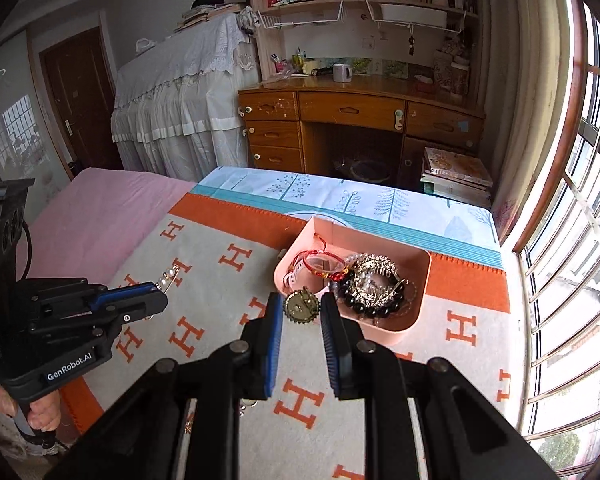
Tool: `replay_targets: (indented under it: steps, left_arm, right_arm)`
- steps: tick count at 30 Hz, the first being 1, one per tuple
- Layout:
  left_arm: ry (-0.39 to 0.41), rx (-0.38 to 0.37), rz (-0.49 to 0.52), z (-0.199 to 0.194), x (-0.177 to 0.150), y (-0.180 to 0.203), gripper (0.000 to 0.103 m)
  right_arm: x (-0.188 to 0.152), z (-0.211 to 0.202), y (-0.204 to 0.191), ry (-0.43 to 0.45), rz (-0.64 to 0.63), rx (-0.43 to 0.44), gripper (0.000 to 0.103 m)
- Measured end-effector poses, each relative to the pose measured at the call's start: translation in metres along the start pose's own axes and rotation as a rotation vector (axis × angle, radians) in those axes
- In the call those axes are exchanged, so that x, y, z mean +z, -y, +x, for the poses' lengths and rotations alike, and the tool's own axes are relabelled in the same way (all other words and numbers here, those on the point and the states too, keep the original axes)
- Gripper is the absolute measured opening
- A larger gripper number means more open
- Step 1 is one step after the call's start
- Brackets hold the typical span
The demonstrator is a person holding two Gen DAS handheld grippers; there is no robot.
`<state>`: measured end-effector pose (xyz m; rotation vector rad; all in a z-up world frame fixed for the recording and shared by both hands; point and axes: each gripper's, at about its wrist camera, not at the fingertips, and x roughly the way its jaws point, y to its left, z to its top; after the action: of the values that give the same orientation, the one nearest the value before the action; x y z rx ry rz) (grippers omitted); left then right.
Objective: Organize jewelry
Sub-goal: 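Lower the pearl pin into the tray with the left tool while the right tool drops the gold brooch in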
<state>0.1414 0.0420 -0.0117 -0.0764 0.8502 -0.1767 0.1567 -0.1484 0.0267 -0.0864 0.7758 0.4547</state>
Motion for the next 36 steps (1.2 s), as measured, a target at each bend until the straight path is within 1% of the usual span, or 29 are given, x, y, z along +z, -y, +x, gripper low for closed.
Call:
replay_targets:
  steps: [3, 5, 6, 9, 11, 14, 17, 21, 24, 26, 27, 29, 32, 36]
  left_arm:
    - [0.016, -0.003, 0.021, 0.01, 0.032, 0.012, 0.005]
    - [0.01, -0.015, 0.025, 0.023, 0.051, 0.018, 0.005]
    - [0.002, -0.022, 0.022, 0.031, 0.059, 0.019, 0.005]
    - [-0.057, -0.046, 0.028, 0.062, 0.075, 0.023, 0.005]
    - [-0.109, -0.053, 0.034, 0.085, 0.078, 0.026, 0.005]
    - [-0.188, -0.06, 0.033, 0.117, 0.072, 0.026, 0.005]
    - [-0.237, -0.072, 0.018, 0.139, 0.063, 0.019, 0.005]
    - [-0.278, -0.098, -0.003, 0.155, 0.056, 0.01, 0.005]
    - [-0.29, -0.108, -0.009, 0.16, 0.054, 0.005, 0.013]
    - [-0.281, -0.107, -0.009, 0.159, 0.054, 0.004, 0.023]
    - [-0.275, -0.104, -0.009, 0.156, 0.054, 0.003, 0.025]
    - [-0.262, -0.095, -0.015, 0.152, 0.054, 0.001, 0.032]
    - [-0.241, -0.066, -0.022, 0.146, 0.055, -0.006, 0.039]
    - [-0.221, -0.036, -0.024, 0.134, 0.054, -0.015, 0.042]
  right_arm:
    - [0.024, 0.003, 0.019, 0.008, 0.051, 0.013, 0.019]
    - [0.034, 0.013, 0.03, -0.003, 0.089, 0.037, 0.019]
    - [0.038, 0.021, 0.034, -0.014, 0.103, 0.049, 0.019]
    - [0.039, 0.051, 0.04, -0.069, 0.143, 0.087, 0.019]
    - [0.034, 0.073, 0.042, -0.116, 0.166, 0.111, 0.019]
    - [0.028, 0.101, 0.044, -0.173, 0.187, 0.127, 0.02]
    - [0.021, 0.122, 0.044, -0.219, 0.208, 0.15, 0.02]
    - [0.014, 0.136, 0.046, -0.249, 0.221, 0.163, 0.02]
    - [0.012, 0.139, 0.046, -0.254, 0.223, 0.164, 0.02]
    - [0.012, 0.14, 0.045, -0.255, 0.224, 0.167, 0.02]
    - [0.011, 0.14, 0.045, -0.254, 0.225, 0.167, 0.02]
    - [0.011, 0.141, 0.044, -0.258, 0.226, 0.17, 0.02]
    - [0.012, 0.144, 0.042, -0.266, 0.224, 0.176, 0.02]
    - [0.014, 0.15, 0.036, -0.273, 0.224, 0.18, 0.02]
